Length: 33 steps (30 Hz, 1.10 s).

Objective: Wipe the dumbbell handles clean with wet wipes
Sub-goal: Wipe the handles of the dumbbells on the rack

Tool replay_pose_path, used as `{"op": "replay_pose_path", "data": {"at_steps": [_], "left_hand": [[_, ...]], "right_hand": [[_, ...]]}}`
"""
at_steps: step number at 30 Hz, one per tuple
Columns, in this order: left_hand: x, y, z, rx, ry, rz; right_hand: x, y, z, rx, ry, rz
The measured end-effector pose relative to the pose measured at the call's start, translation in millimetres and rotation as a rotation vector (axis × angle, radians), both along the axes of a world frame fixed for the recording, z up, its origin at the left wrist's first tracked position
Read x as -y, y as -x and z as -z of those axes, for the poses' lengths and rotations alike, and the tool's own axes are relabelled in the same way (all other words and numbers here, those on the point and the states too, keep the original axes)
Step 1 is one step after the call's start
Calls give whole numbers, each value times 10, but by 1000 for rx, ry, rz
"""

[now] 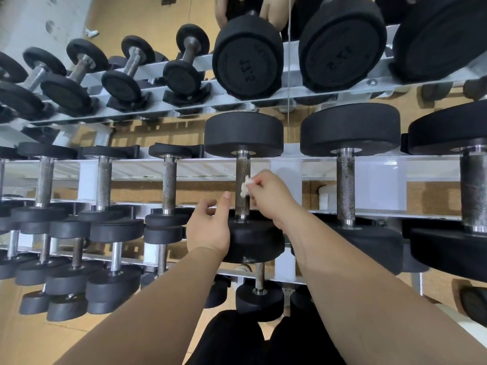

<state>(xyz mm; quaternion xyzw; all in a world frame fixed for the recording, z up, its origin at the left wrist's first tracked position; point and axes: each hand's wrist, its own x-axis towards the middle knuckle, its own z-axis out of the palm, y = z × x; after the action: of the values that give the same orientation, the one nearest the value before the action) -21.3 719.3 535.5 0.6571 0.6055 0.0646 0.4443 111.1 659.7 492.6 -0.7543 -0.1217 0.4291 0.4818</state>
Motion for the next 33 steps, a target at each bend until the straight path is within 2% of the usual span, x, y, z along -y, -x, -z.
{"op": "replay_pose_path", "data": {"at_steps": [2, 4, 6, 9, 10, 12, 15, 17, 19, 24, 26, 29, 31, 33], "left_hand": [[3, -3, 0, -3, -1, -3], [2, -3, 5, -8, -2, 2], [1, -3, 4, 3, -7, 9], [-6, -8, 0, 11, -20, 18], [-7, -4, 3, 5, -25, 21], [-10, 6, 15, 0, -30, 25], [-20, 20, 25, 0, -31, 29], [-24, 17, 26, 1, -27, 33], [-26, 20, 36, -5, -29, 44], [-22, 12, 28, -13, -29, 43], [-17, 9, 11, -19, -30, 48], [-13, 8, -7, -36, -19, 50], [-9, 3, -22, -42, -21, 52], [-6, -2, -36, -48, -22, 55]], "right_hand": [[-118, -93, -42, 16, -71, 135], [-167, -125, -70, 64, -94, 172], [-86, -83, -113, 134, -58, 41], [130, 68, -145, 244, 37, -287], [153, 84, -145, 270, 36, -317], [76, 40, -167, 320, -19, -232], [-192, -100, -200, 353, -102, 15], [-273, -127, -184, 393, -104, 35], [-186, -115, -174, 425, -91, -44], [56, -61, -225, 477, 19, -445], [-12, -110, -215, 522, -4, -391], [-165, -174, -166, 603, -59, -153], [-190, -135, -132, 582, -71, -49], [-121, -58, -121, 514, -56, -67]]}}
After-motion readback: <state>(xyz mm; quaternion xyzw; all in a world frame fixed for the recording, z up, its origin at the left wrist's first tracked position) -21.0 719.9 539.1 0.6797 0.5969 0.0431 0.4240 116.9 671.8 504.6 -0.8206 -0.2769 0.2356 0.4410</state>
